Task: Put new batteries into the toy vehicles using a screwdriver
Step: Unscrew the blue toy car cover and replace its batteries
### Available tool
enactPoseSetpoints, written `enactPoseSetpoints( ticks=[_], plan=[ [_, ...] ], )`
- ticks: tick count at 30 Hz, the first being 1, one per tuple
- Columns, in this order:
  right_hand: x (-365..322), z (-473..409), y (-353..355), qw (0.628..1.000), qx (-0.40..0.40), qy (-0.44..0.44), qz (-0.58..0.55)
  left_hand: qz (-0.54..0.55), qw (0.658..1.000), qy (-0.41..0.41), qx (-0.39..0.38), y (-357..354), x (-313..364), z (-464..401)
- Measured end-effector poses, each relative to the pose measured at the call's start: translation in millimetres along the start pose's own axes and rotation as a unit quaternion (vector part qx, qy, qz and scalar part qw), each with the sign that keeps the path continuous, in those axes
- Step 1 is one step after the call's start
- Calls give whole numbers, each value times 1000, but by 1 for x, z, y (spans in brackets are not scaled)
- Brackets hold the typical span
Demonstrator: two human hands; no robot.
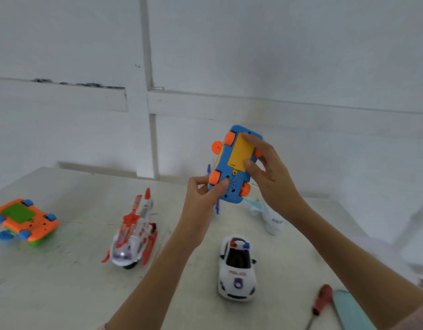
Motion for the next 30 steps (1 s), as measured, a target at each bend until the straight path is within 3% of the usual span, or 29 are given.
enactPoseSetpoints(
  ticks=[2,7,11,16,23,30],
  plan=[
    [9,18,25,1000,-6,-16,24,12,1000,8,-11,-19,-22,7],
    [34,57,73,997,-54,-60,22,-83,994,10,-67,-64,-73,30],
    [53,83,95,992,-79,-75,69,-81,989,-28,-118,-92,-103,50],
    [64,108,107,988,-99,-113,25,-105,981,-50,-153,-104,-124,67],
    [91,142,103,963,-176,-203,-34,-156,975,10,-161,-96,-155,84],
    [98,164,101,958,-181,-208,-78,-202,967,15,-156,-89,-171,91]
  ],
)
Point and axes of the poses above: each hand's wrist, its own z-axis away from the middle knuckle, its own y-axis out of the back of the hand, x = y × z, the point moved 2 cm from there along -z, towards the middle knuckle, and after that the axes turned 4 degrees about z, right-handed, at the moved point
